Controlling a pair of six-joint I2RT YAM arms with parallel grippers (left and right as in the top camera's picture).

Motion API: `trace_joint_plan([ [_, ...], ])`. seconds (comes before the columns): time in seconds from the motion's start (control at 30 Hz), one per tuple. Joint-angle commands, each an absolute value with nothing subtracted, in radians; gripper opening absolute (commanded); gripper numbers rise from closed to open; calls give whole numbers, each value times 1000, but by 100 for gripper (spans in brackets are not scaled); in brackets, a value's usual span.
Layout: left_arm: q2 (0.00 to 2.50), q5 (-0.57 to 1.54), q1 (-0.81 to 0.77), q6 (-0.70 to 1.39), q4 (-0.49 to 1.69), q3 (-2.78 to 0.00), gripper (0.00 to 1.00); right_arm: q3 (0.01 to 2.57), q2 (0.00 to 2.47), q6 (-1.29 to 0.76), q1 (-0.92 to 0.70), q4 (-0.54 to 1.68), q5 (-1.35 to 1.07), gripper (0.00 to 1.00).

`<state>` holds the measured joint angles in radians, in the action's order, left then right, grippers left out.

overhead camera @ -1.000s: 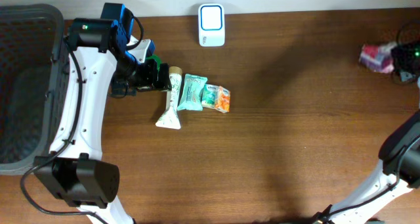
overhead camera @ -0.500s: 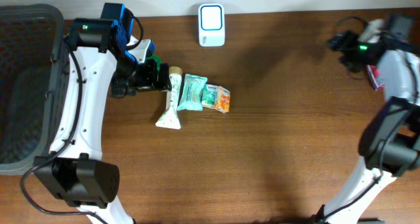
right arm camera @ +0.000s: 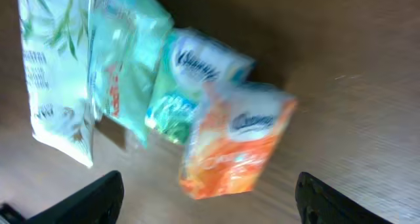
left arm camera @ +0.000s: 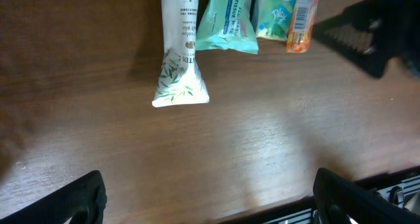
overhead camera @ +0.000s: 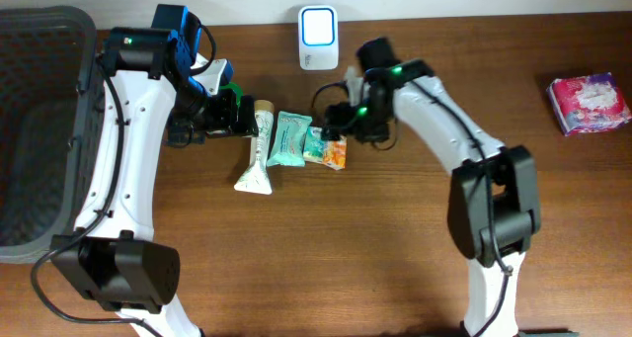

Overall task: Scan the item barcode
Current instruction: 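Reach the right gripper back to the orange pack, then grasp the orange pack and raise it to the white scanner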

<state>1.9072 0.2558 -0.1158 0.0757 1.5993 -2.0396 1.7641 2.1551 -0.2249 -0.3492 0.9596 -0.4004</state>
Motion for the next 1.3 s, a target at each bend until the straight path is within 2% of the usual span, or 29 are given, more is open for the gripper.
trace_joint_plan([
  [0.0,1892,266,-115,75,1598,-2041,99,1754,2167,-218,-403,968,-268,79],
  [0.13,1892,266,-115,75,1598,-2041,99,1721,2167,-250,-445,906,-261,72],
  [0.23,1892,266,-115,75,1598,-2041,99,1706,2167,-297,-461,877,-253,51],
  [0.27,1892,266,-115,75,1598,-2041,99,1704,2167,-297,-461,879,-223,47],
  [0.43,1892,266,-115,75,1598,-2041,99,1683,2167,-313,-465,867,-156,47],
  [0.5,1892,266,-115,75,1598,-2041,99,1656,2167,-316,-471,835,-152,42],
  [0.53,1892,266,-115,75,1598,-2041,99,1642,2167,-316,-471,817,-150,30],
  [0.57,1892,266,-115,75,1598,-2041,99,1640,2167,-316,-471,815,-123,10],
  [0.6,1892,266,-115,75,1598,-2041,99,1642,2166,-317,-471,816,-82,6],
  [0.8,1892,266,-115,75,1598,-2041,99,1763,2157,-334,-471,974,256,4],
  [0.83,1892,266,-115,75,1598,-2041,99,1760,2162,-350,-471,975,255,4],
  [0.87,1892,266,-115,75,1598,-2041,99,1758,2167,-357,-471,973,238,10],
  [0.93,1892,266,-115,75,1598,-2041,99,1753,2173,-357,-472,964,154,34],
  [0.97,1892,266,-115,75,1598,-2041,99,1753,2173,-356,-472,957,108,51],
  [1.0,1892,266,-115,75,1598,-2041,99,1753,2172,-356,-472,954,97,54],
  [1.03,1892,266,-115,75,1598,-2041,99,1759,2172,-356,-470,955,97,61],
  [1.13,1892,266,-115,75,1598,-2041,99,1821,2160,-357,-416,1002,97,95],
  [1.2,1892,266,-115,75,1598,-2041,99,1836,2159,-347,-350,1022,72,96],
  [1.27,1892,266,-115,75,1598,-2041,99,1829,2165,-234,-273,1043,-89,87],
])
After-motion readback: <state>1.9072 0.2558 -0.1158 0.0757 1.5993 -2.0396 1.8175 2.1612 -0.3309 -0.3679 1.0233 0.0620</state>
